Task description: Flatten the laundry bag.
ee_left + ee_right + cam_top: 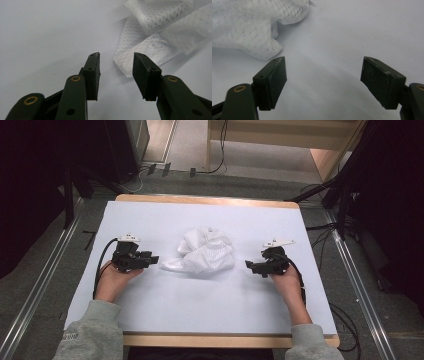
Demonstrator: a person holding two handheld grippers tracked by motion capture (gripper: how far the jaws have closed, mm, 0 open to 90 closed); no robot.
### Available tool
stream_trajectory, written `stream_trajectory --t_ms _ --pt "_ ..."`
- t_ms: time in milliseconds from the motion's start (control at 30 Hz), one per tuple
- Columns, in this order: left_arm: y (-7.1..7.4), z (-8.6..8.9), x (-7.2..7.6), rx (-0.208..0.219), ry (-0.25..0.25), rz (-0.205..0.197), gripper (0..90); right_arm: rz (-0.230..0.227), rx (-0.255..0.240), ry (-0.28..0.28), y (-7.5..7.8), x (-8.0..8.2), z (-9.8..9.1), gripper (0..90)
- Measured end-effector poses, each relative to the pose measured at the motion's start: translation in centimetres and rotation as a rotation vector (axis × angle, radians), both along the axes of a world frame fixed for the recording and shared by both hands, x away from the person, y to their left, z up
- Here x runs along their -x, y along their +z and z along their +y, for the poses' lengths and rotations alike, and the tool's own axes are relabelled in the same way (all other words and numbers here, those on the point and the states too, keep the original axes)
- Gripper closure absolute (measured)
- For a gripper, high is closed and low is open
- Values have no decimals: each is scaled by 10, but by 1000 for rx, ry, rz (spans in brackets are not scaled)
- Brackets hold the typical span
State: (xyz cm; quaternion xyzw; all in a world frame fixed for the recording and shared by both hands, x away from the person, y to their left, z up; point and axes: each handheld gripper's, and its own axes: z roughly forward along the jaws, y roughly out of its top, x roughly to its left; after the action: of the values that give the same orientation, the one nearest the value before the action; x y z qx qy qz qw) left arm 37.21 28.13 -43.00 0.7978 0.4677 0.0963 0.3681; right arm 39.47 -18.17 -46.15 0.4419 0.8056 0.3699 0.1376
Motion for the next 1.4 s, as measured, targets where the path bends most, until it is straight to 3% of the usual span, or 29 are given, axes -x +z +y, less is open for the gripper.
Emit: stream_trajectory --t_ms 333,600,800,967,1167,1333,1400 --pt "-2 7 0 1 -19 28 531 -10 3 6 2 2 3 211" --pt "-3 9 -2 9 -7 55 442 8 -9 -46 2 1 1 212" --pt "-3 9 -2 14 -11 58 427 8 -5 -52 1 2 3 203" --pt "-3 7 -1 17 -23 58 412 7 1 -41 1 2 5 183" --pt "-3 6 -2 27 -13 62 401 53 -33 -10 2 3 6 153" --pt "-3 5 -2 30 -21 62 401 47 -36 1 5 4 9 143" --pt "-3 4 -2 32 -29 62 402 70 -41 3 5 4 9 147"
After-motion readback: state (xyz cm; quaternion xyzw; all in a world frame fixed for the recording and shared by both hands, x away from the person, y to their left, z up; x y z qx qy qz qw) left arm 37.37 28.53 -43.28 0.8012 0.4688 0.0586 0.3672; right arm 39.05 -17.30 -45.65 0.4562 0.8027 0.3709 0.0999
